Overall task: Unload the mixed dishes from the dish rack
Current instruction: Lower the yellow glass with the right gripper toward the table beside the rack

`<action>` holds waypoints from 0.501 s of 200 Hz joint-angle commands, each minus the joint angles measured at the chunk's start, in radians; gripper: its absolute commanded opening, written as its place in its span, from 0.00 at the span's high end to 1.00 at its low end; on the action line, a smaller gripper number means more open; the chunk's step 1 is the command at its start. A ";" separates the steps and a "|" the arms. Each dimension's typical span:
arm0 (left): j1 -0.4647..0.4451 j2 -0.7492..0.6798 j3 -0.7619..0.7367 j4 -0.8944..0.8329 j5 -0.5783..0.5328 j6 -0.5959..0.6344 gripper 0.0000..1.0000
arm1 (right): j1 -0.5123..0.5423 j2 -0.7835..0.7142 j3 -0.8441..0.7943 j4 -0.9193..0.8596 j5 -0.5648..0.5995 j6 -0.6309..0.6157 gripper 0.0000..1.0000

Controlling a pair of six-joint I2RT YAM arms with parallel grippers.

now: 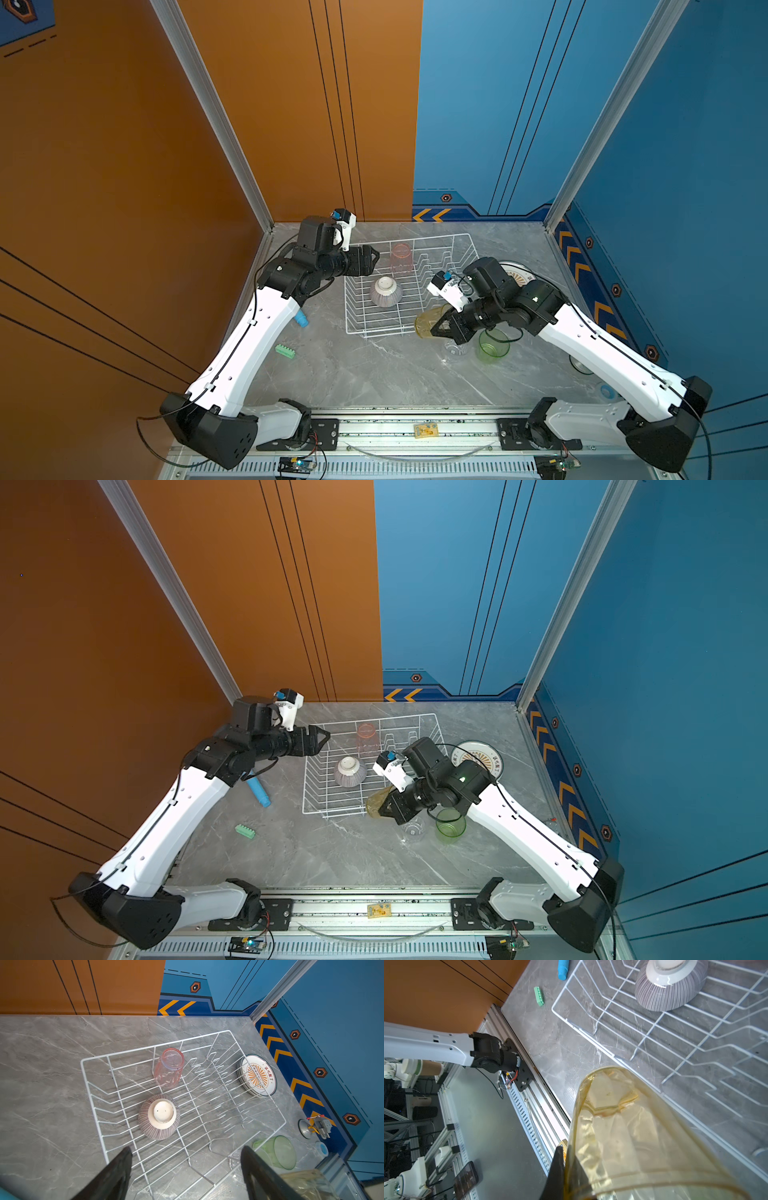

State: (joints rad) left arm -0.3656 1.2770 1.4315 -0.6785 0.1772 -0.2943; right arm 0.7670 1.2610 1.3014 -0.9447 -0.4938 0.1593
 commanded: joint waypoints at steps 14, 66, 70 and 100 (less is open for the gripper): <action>0.010 -0.007 -0.027 -0.032 -0.051 0.036 0.17 | 0.074 0.052 0.062 -0.113 0.117 -0.039 1.00; 0.014 -0.004 -0.032 -0.032 -0.043 0.044 0.17 | 0.149 0.152 0.084 -0.159 0.162 -0.054 1.00; 0.015 -0.005 -0.034 -0.032 -0.043 0.044 0.17 | 0.153 0.158 0.084 -0.161 0.164 -0.055 1.00; 0.019 -0.003 -0.039 -0.033 -0.041 0.047 0.17 | 0.185 0.209 0.085 -0.174 0.163 -0.064 1.00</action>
State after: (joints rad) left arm -0.3599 1.2762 1.4078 -0.6933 0.1535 -0.2680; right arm 0.9287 1.4414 1.3548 -1.0740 -0.3603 0.1253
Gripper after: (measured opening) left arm 0.829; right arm 0.049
